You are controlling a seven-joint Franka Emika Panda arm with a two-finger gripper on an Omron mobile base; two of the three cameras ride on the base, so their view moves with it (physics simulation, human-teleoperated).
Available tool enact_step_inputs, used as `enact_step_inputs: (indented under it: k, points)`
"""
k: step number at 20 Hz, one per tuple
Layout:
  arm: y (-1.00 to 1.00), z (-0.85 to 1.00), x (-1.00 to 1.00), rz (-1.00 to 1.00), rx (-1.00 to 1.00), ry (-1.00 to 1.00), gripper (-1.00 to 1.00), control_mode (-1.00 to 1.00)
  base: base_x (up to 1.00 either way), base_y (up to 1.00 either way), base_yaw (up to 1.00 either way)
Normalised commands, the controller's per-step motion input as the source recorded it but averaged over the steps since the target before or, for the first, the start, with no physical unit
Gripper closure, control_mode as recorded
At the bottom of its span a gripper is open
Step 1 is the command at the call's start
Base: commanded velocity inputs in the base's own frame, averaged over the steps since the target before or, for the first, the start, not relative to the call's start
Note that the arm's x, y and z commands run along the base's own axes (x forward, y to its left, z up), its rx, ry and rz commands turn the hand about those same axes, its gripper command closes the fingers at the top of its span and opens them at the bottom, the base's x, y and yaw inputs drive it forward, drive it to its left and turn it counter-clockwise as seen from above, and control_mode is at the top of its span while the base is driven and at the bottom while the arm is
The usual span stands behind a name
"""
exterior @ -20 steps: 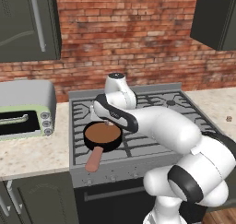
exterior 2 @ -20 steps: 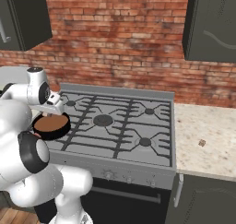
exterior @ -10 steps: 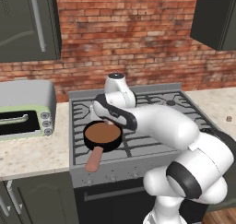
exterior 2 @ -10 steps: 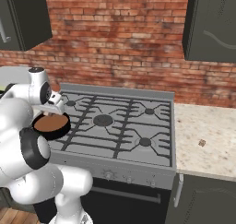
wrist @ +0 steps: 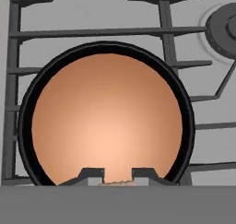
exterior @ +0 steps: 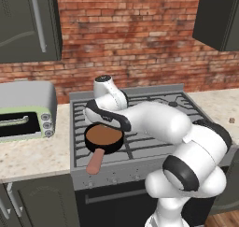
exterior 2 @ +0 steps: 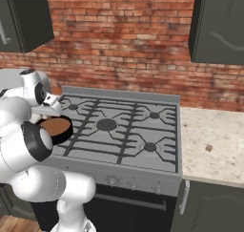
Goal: Pick up the sugar cube(s) and place them in the saucepan with hot chocolate.
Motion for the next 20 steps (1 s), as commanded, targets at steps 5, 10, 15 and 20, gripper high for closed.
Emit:
enact_step_inputs:
  k: [5, 10, 15, 20]
  points:
    - [-0.05, 0.0, 0.0, -0.01, -0.03, 0.0, 1.0, -1.0, 0.0, 0.0, 0.0]
    - [0.05, 0.0, 0.0, 0.0, 0.0, 0.01, 1.0, -1.0, 0.0, 0.0, 0.0]
    - [0.01, -0.11, 0.01, 0.02, 0.0, 0.05, 1.0, -1.0, 0.0, 0.0, 0.0]
    - [0.01, -0.05, 0.01, 0.0, 0.0, 0.02, 1.0, -1.0, 0.0, 0.0, 0.0]
